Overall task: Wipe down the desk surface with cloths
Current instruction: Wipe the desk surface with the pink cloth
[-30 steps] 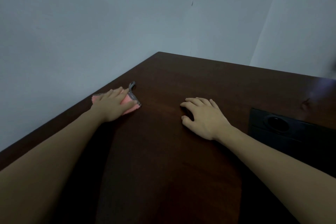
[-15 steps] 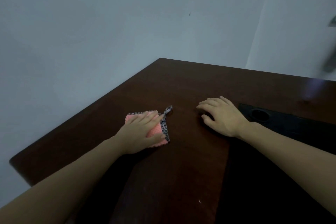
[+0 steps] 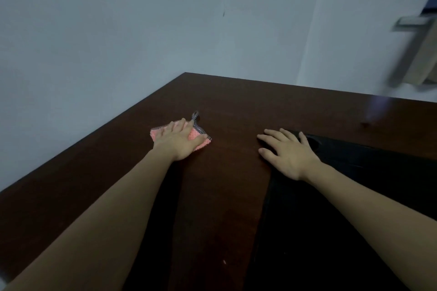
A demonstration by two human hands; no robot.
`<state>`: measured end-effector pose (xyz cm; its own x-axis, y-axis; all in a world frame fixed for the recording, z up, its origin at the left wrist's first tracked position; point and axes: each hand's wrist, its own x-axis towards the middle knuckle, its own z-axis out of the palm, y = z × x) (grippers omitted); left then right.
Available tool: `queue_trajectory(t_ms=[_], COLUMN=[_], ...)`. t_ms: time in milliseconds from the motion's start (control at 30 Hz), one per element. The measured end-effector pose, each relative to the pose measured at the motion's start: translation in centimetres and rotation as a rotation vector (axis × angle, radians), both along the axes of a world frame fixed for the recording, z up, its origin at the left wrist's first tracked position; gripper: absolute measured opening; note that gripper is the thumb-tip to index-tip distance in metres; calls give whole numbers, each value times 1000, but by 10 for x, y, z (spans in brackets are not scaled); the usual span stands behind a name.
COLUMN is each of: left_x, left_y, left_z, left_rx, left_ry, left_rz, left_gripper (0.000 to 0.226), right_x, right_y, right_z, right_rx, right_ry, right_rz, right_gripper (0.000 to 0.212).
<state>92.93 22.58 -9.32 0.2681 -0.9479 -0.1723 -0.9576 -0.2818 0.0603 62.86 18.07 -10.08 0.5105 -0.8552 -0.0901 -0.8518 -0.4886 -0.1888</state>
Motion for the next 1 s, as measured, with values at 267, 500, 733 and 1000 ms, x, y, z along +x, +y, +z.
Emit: queue_trajectory(t_ms=[267, 500, 733, 1000], left_x=[-45, -42, -42, -64], left_y=[68, 84, -4, 5], left_z=[-4, 0, 0, -1], left_rx=[12, 28, 2, 4], left_ry=[-37, 2, -9, -22], left_rz=[-295, -362, -95, -136], left_gripper=[84, 93, 89, 84], right_x=[-2, -2, -1, -4], right_y=[4, 4, -2, 1], right_z=[2, 3, 1, 1], right_rx=[8, 13, 0, -6], right_ry=[4, 20, -10, -41], right_rz=[8, 18, 19, 13], right_gripper=[59, 60, 58, 56])
